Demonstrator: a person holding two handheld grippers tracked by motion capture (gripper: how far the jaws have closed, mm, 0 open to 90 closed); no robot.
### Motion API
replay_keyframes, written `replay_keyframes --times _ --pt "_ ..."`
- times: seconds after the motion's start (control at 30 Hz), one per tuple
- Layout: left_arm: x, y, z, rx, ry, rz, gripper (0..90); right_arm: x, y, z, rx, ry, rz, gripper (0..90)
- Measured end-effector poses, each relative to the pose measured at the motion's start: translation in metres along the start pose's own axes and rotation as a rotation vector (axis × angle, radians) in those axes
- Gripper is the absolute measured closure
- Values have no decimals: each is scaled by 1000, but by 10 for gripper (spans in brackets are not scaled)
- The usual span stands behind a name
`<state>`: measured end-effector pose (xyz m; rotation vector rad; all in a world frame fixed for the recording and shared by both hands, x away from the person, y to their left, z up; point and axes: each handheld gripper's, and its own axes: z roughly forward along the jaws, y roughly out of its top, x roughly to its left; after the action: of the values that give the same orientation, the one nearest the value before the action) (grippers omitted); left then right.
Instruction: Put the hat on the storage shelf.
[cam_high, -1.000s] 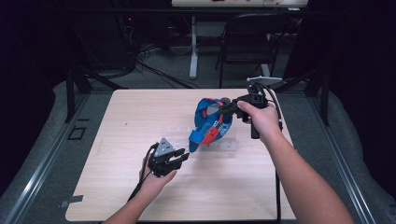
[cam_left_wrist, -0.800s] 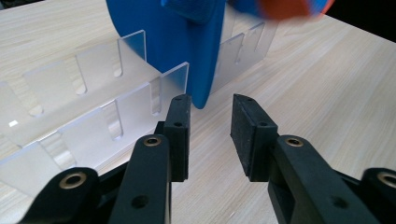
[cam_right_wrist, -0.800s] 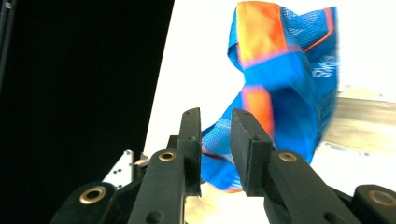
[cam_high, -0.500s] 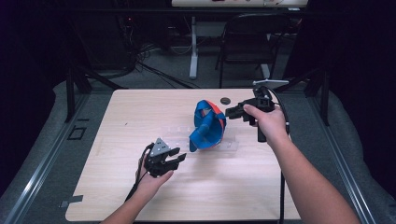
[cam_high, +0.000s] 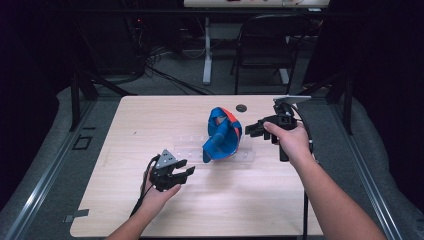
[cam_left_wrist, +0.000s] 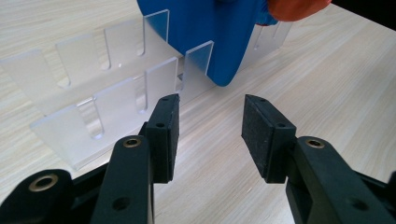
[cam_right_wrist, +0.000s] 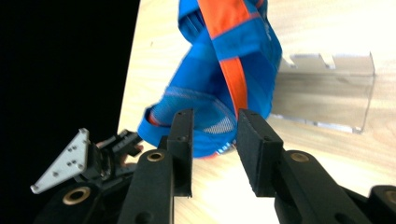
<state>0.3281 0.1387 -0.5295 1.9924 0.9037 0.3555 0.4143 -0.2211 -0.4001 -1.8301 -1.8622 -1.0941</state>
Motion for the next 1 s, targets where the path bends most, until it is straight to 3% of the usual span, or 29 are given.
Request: replay_keyframes --times 0.07,0.33,0.57,1.0 --pt "1 -1 -1 4 3 -1 566 -5 -4 1 24 -12 -7 679" --pt "6 -8 -10 12 8 -6 560 -27 -25 5 22 -29 -3 678" --pt "13 -17 -15 2 16 -33 551 -45 -50 5 -14 -75 -35 667" --pt "28 -30 -13 13 43 -72 521 -79 -99 25 -52 -68 -73 576"
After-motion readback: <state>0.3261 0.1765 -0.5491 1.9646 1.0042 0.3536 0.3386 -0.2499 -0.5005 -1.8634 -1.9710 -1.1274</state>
